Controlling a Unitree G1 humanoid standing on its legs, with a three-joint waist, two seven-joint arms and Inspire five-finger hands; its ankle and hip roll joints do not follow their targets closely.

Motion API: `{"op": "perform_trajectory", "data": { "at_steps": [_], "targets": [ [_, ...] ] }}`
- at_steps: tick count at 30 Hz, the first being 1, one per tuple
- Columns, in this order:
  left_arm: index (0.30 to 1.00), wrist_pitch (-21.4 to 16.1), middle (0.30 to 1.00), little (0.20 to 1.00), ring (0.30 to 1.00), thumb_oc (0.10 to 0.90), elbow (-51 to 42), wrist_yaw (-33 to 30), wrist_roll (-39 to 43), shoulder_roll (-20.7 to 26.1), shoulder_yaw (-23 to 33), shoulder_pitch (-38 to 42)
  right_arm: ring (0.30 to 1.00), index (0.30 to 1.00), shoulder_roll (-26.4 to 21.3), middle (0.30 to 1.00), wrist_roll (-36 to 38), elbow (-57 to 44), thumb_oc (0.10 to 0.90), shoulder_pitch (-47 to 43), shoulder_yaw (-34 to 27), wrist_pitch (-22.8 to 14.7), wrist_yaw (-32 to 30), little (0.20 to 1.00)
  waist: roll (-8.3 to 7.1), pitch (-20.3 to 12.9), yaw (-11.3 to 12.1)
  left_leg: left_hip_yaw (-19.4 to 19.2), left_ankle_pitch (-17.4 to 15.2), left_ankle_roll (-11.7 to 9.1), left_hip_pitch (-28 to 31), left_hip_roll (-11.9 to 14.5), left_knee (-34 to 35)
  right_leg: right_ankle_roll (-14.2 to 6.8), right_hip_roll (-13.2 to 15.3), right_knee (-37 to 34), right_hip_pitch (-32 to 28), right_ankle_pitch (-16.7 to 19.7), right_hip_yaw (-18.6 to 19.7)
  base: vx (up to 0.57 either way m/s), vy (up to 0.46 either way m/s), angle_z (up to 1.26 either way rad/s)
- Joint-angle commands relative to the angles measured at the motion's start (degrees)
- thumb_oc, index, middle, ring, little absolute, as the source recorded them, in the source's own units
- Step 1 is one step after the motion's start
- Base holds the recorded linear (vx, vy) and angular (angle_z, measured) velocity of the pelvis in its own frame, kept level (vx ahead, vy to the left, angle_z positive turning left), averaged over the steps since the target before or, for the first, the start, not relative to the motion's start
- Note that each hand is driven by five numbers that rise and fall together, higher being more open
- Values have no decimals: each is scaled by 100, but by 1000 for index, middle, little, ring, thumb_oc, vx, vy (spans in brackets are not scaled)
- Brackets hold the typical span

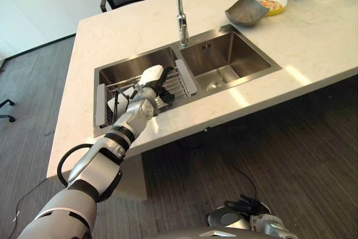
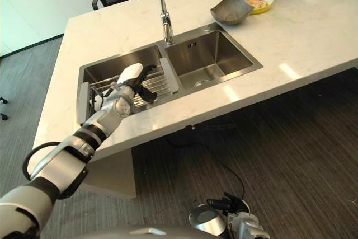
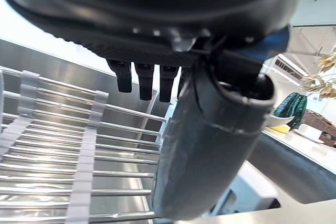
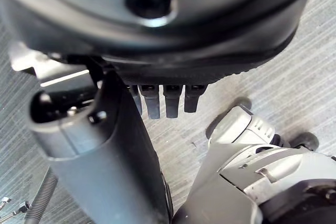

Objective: Place the dishes in the dishwasher.

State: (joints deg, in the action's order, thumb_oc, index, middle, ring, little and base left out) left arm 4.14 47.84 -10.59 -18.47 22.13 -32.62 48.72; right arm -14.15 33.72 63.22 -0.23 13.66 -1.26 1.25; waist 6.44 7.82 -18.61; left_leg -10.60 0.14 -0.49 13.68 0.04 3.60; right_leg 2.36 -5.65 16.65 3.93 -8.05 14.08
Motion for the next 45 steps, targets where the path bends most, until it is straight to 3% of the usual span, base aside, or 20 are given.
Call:
{"op": "perform_trajectory", "data": {
  "at_steps": [1, 16, 20, 24, 32, 45],
  "targets": [
    [900, -82, 900, 900, 900, 800, 268, -350, 35, 279, 229, 709, 900, 900, -32, 900, -114, 24, 800, -27, 149, -120, 111, 900, -288, -376, 146, 28, -251, -246, -315, -83, 140, -783, 447, -1944, -908, 687, -148, 0, 0, 0],
    [900, -48, 900, 900, 900, 800, 1607, -451, 151, 382, 31, 1104, 900, 900, -54, 900, -299, 362, 800, -99, 352, -89, 117, 900, -303, -370, 157, 5, -257, -234, -314, -99, 140, -826, 448, -1955, -901, 734, -162, 0, 0, 0],
    [900, -83, 900, 900, 900, 800, 1644, -605, 190, 467, 35, 1120, 900, 900, -80, 900, -359, 402, 800, -93, 394, -105, 88, 900, -299, -378, 148, -13, -263, -242, -311, -99, 140, -841, 447, -1950, -893, 738, -177, 0, 0, 0],
    [900, -317, 900, 900, 900, 800, 906, -978, 355, 660, 183, 810, 900, 900, -24, 900, -381, 291, 800, -31, 400, -205, 26, 900, -316, -374, 173, 2, -263, -243, -312, -107, 140, -837, 446, -1952, -897, 740, -176, 0, 0, 0],
    [900, -437, 900, 900, 900, 800, 845, -1119, 410, 791, 195, 544, 900, 900, -7, 900, -459, 363, 800, -7, 367, -276, -54, 900, -309, -388, 152, -38, -273, -253, -307, -106, 140, -852, 453, -1993, -919, 754, -142, 0, 0, -1],
    [900, -312, 900, 900, 900, 800, 1777, -807, 275, 898, -44, 886, 900, 900, -39, 900, -481, 580, 800, -53, 401, -224, -17, 900, -257, -379, 141, -64, -274, -250, -304, -111, 140, -869, 459, -2008, -932, 766, -162, 0, 0, 0]
  ]
}}
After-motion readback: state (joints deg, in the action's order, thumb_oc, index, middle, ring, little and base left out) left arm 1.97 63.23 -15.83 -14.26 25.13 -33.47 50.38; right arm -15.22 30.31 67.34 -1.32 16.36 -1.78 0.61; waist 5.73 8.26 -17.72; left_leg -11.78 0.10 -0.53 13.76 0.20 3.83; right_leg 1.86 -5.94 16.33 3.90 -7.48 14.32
